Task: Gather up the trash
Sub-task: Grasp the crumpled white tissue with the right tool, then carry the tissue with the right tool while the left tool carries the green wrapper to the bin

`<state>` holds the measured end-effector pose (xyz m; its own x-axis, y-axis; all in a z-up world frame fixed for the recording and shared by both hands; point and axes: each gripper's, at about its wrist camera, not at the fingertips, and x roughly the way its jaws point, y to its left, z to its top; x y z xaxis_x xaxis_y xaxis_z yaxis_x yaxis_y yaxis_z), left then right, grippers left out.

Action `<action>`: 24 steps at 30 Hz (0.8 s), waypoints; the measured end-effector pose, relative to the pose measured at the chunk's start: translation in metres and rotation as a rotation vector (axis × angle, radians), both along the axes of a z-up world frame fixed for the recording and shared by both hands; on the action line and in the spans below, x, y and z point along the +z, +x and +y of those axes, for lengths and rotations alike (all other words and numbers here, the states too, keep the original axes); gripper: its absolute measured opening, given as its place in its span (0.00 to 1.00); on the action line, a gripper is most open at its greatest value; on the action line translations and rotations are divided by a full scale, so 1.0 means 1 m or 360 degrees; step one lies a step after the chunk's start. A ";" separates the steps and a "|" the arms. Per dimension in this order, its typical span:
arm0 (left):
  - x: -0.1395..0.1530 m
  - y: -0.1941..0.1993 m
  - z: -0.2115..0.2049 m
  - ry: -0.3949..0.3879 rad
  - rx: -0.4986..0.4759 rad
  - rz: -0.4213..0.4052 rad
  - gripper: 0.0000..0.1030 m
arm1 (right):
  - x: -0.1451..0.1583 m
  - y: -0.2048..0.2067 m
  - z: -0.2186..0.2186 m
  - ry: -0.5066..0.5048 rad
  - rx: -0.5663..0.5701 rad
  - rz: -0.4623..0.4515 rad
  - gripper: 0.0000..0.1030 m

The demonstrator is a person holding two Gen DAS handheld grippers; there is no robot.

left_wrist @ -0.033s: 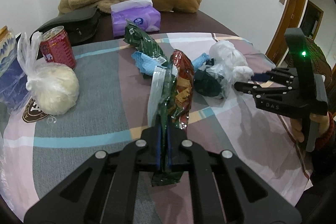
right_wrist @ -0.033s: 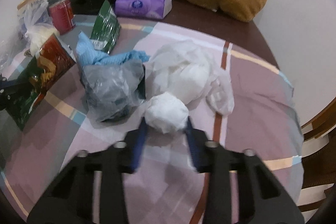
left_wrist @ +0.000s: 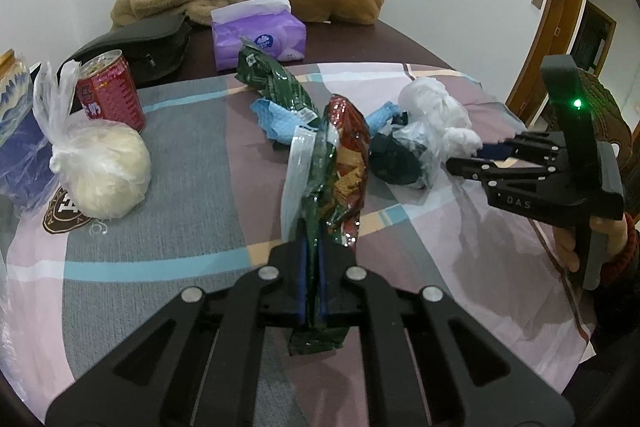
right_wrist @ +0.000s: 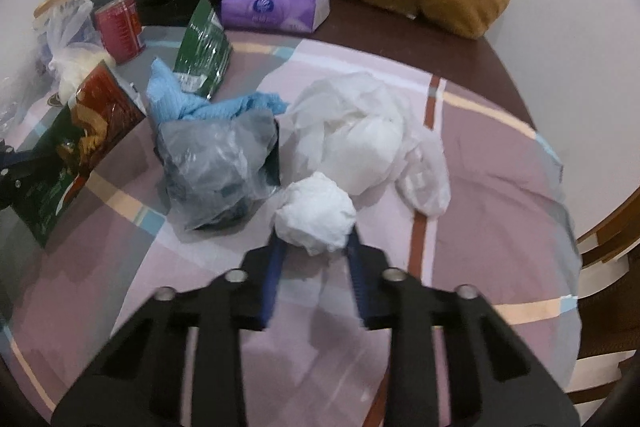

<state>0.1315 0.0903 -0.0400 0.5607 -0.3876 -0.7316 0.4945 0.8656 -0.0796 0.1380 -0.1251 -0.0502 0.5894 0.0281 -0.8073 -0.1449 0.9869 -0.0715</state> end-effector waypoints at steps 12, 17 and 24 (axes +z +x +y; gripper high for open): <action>0.001 -0.001 0.004 0.0004 0.0036 -0.0014 0.05 | 0.025 -0.026 0.006 -0.0099 0.0018 -0.0181 0.18; 0.003 -0.002 0.006 0.0018 0.0063 -0.0038 0.05 | 0.024 -0.025 0.004 -0.0135 -0.0003 -0.0186 0.18; 0.013 -0.005 0.016 0.0034 0.0150 -0.0137 0.05 | 0.025 -0.024 0.001 -0.0147 -0.0026 -0.0199 0.18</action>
